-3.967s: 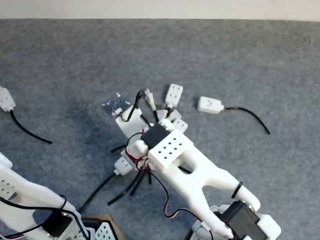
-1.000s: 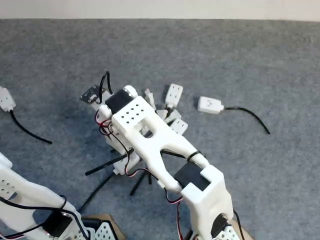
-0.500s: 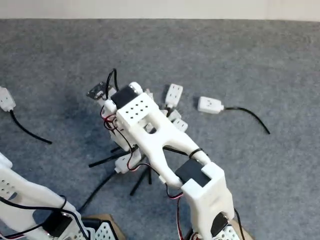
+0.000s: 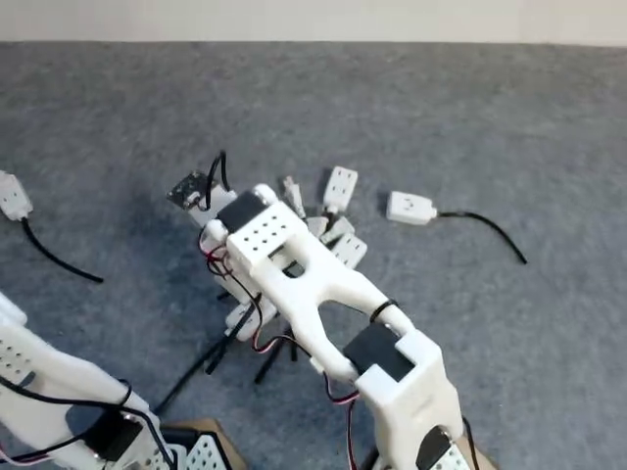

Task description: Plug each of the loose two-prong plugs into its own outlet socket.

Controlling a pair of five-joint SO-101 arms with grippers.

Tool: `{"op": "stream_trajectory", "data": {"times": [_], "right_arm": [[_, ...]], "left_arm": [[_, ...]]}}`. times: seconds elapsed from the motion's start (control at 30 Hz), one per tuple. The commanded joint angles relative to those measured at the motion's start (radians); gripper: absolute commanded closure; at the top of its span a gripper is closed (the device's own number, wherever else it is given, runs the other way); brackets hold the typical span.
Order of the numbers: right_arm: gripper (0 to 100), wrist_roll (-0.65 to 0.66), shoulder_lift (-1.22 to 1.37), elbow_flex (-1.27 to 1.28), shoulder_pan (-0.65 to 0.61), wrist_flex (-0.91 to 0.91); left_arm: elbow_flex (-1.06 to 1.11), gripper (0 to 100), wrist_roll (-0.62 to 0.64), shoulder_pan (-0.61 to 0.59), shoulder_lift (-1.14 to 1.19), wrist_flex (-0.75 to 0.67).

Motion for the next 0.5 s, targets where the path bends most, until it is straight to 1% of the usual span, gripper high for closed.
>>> {"op": "stream_trajectory", "data": {"times": [0.0,0.07,0.13,0.2,0.27,0.33,0.47], "right_arm": [[98.9,-0.011,0.039,0.035,-0.012,-0.038],[98.6,-0.009,-0.002,0.035,-0.016,-0.027],[94.8,-0.009,-0.067,0.035,-0.019,-0.018],[87.0,0.009,-0.154,0.036,-0.021,-0.008],[78.3,0.061,-0.239,0.038,-0.03,0.025],[72.7,0.071,-0.325,0.036,-0.031,0.064],[72.1,0.069,-0.509,0.039,-0.013,0.082]], "left_arm": [[-0.071,60,0.002,0.012,-0.016,0.008],[-0.107,60,0.0,0.021,-0.016,0.086],[-0.179,60,0.0,0.05,-0.016,0.199],[-0.271,60,0.0,0.085,-0.016,0.338],[-0.372,60,0.0,0.13,-0.016,0.468],[-0.483,60,0.002,0.18,-0.016,0.589],[-0.679,60,0.008,0.298,-0.016,0.799]]}}
